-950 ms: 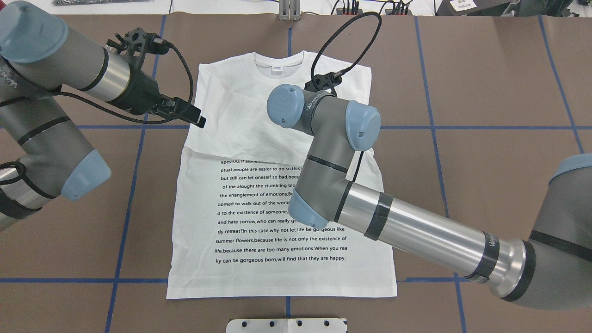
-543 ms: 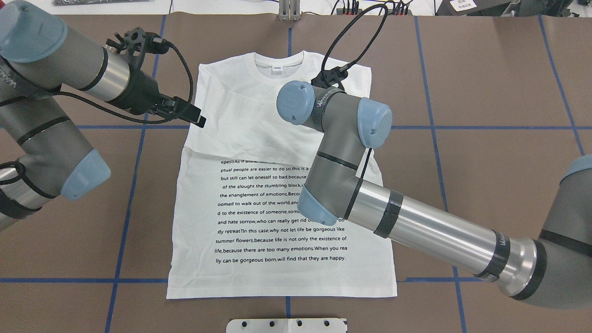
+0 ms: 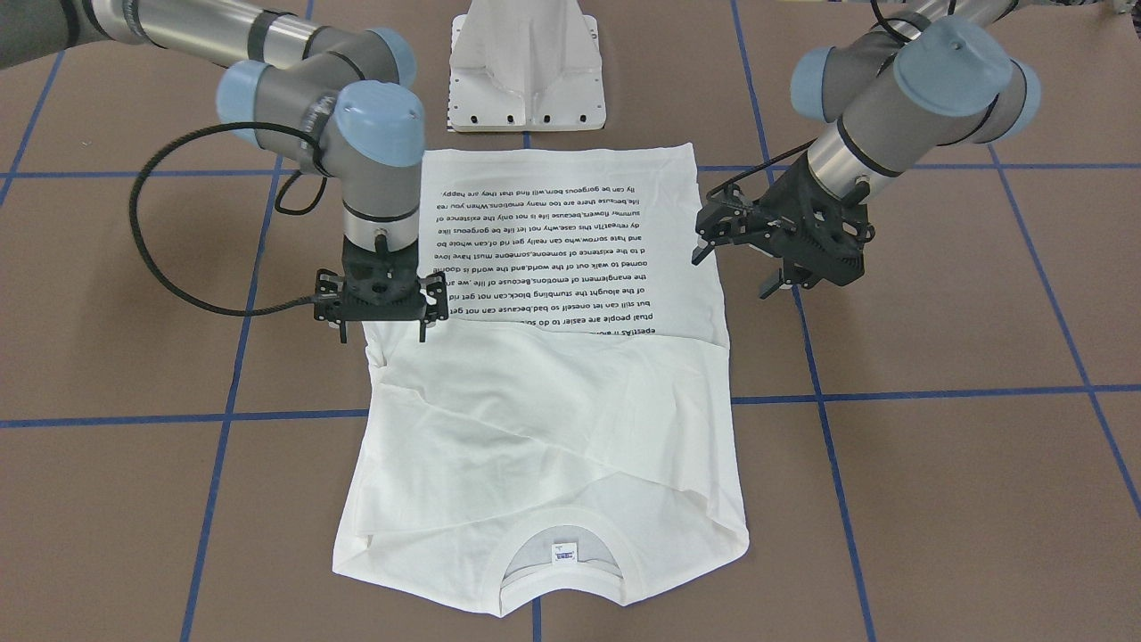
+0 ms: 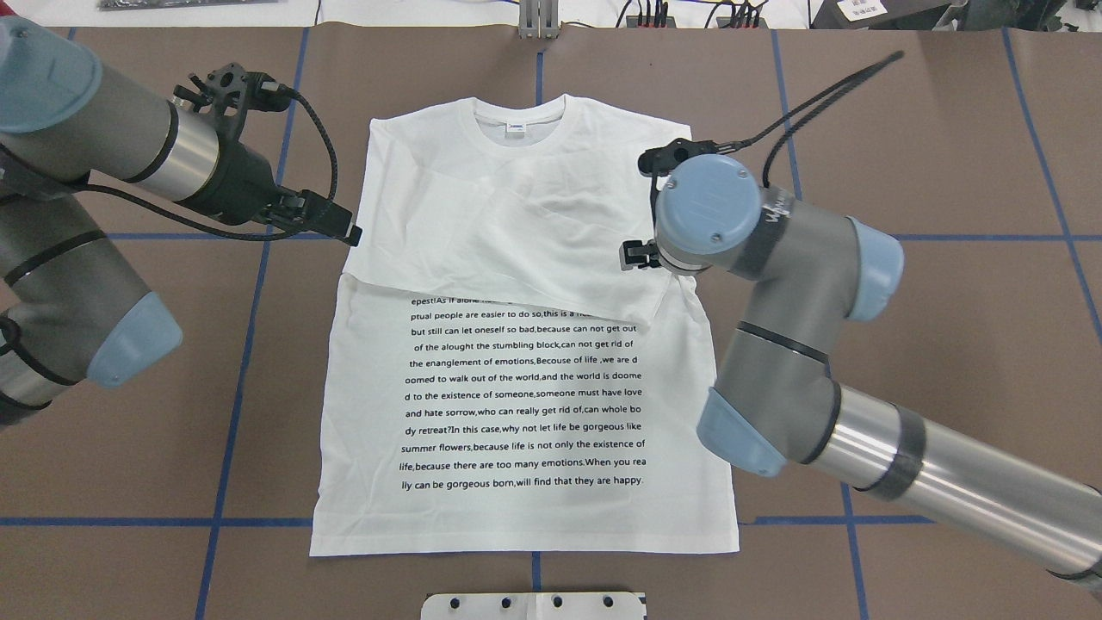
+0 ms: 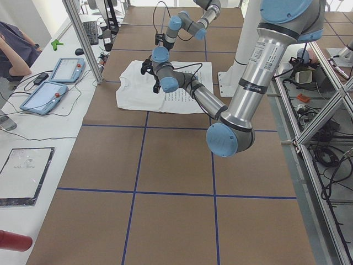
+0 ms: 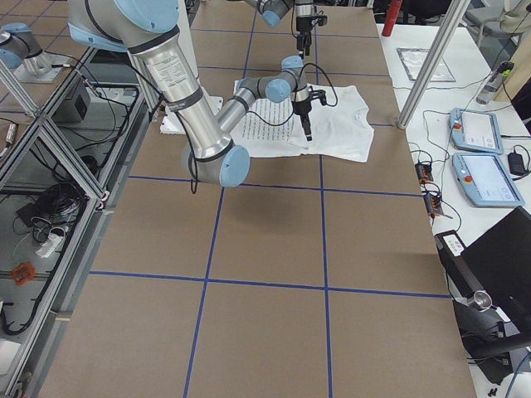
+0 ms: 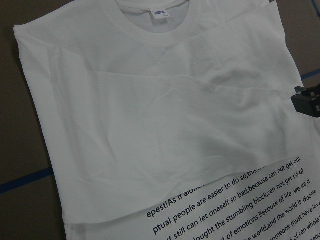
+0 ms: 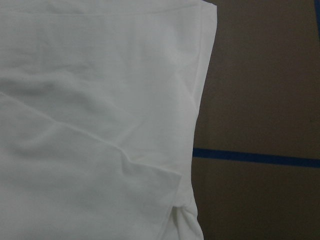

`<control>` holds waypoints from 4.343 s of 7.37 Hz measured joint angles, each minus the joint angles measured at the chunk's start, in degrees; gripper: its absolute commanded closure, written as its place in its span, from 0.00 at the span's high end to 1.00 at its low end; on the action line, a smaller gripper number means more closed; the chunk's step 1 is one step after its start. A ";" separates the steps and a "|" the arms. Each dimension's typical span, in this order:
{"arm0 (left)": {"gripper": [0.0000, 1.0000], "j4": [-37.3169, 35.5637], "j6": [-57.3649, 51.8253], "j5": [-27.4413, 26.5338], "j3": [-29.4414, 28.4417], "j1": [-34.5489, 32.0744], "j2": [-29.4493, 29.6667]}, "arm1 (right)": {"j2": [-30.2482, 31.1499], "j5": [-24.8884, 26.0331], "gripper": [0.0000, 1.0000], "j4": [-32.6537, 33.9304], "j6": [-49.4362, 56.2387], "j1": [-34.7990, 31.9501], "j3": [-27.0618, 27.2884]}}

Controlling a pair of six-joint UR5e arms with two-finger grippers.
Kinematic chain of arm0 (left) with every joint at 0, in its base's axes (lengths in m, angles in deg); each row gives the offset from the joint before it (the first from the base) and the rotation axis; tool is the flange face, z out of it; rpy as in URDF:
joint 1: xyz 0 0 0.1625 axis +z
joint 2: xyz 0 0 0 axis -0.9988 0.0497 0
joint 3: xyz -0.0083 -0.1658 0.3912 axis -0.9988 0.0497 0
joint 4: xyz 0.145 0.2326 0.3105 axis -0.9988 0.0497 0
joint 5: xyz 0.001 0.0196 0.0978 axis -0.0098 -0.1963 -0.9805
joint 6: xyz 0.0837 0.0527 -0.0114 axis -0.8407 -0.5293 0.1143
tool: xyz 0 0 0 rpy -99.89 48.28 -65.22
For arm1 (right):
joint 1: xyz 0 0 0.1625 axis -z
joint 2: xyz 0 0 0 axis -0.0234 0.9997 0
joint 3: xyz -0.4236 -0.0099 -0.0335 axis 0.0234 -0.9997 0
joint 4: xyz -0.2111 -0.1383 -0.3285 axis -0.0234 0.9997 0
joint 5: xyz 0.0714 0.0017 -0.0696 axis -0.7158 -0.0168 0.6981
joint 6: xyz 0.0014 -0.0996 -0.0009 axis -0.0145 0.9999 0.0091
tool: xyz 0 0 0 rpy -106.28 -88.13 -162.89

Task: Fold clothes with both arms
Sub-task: 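Move both grippers down to the shirt hem corners nearest the robot, then position both grippers at the hem corners to grasp them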

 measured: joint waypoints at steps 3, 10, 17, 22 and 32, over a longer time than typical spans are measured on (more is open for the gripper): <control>1.00 -0.02 6.39 -6.37 10.46 4.66 -11.18 | 15.52 -0.64 1.00 -3.43 -10.76 6.17 17.23; 0.71 -0.19 30.54 -28.90 12.05 32.98 -17.02 | 21.31 6.32 1.00 -3.40 -18.94 16.80 23.59; 0.42 -4.79 31.42 -29.40 12.08 37.37 -17.14 | 21.59 6.67 1.00 -3.39 -18.96 16.83 23.57; 0.00 -7.73 33.06 -29.40 13.80 37.86 -17.09 | 21.65 6.69 1.00 -3.39 -18.99 17.05 23.40; 0.00 -13.73 33.07 -28.96 19.31 37.80 -16.47 | 23.83 20.47 0.73 -3.74 -31.08 31.55 20.52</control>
